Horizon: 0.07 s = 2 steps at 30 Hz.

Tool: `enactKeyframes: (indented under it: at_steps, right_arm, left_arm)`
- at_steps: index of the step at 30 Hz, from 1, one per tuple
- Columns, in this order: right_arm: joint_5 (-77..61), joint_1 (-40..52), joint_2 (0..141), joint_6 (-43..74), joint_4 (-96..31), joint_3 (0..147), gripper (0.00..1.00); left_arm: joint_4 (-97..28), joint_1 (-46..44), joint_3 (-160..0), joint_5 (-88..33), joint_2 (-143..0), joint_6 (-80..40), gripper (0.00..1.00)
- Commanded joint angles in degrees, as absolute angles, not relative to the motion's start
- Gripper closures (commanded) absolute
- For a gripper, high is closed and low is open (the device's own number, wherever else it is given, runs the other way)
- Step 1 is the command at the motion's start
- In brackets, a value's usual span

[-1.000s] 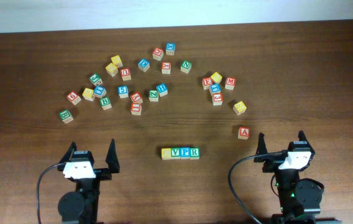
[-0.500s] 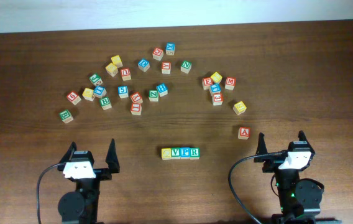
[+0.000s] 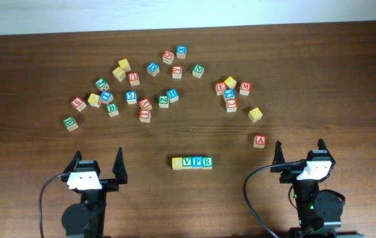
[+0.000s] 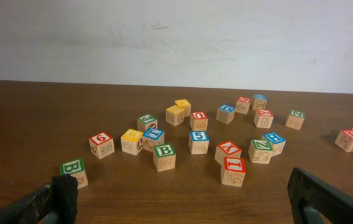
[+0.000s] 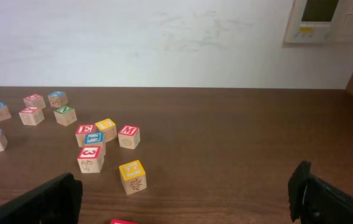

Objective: Spell out CVPR

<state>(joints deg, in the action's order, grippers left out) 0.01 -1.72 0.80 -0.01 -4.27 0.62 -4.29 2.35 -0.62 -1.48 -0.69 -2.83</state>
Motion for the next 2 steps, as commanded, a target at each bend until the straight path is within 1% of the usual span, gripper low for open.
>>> enactKeyframes:
  at_steps: [1, 2]
  right_arm:
    - [0.49, -1.52, 0.32, 0.27, -4.69, 0.32, 0.02]
    - [0.49, -1.52, 0.32, 0.27, -4.71, 0.32, 0.02]
  left_arm:
    - [-4.60, 2.68, -0.49, -2.11, -0.30, -3.62, 0.01]
    - [-4.60, 2.68, -0.49, -2.11, -0.30, -3.62, 0.01]
